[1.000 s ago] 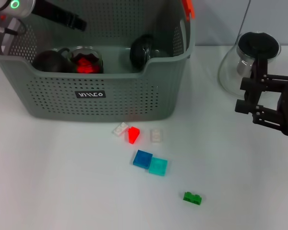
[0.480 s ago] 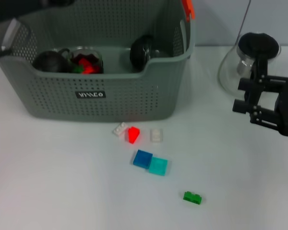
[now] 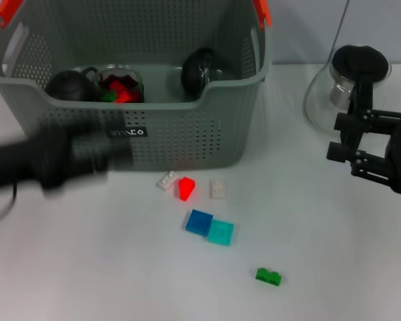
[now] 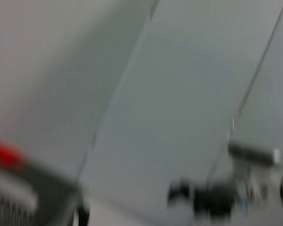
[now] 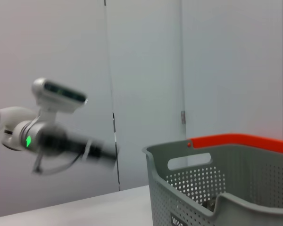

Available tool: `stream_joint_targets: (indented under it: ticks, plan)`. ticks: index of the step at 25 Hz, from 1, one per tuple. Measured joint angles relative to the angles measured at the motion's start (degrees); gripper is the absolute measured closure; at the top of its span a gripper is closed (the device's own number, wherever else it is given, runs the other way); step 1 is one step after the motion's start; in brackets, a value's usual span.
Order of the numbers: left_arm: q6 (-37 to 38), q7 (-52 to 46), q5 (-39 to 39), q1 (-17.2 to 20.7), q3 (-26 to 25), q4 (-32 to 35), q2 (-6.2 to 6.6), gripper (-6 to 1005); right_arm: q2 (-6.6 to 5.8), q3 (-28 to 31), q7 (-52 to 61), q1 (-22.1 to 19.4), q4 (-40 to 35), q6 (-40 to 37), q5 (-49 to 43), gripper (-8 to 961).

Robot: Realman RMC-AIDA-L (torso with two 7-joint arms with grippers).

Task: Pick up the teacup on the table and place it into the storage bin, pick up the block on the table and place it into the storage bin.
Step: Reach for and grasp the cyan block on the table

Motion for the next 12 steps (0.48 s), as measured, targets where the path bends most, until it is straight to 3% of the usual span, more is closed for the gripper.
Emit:
stream_joint_targets:
  ticks: [4,8,12]
  plan:
    - [-0.3,3.0,11.1,1.5,-0.3,2.3,-0.75,358,-0.26,-0.3,2.1,-0.4,-0.6,-0.1,-0.2,434]
    - [-0.6,4.4,12.8,1.9,-0.3,3.2,-1.15,358,-0.47,-0.7,8.4,-0.5,-4.2,-0.2,-3.6,434]
    - [-2.1,4.3,13.4,2.3,-0.6,3.5,-1.31,358,0.20,-1.0,16.0,-0.3,-12.8,-1.6,-10.2,434]
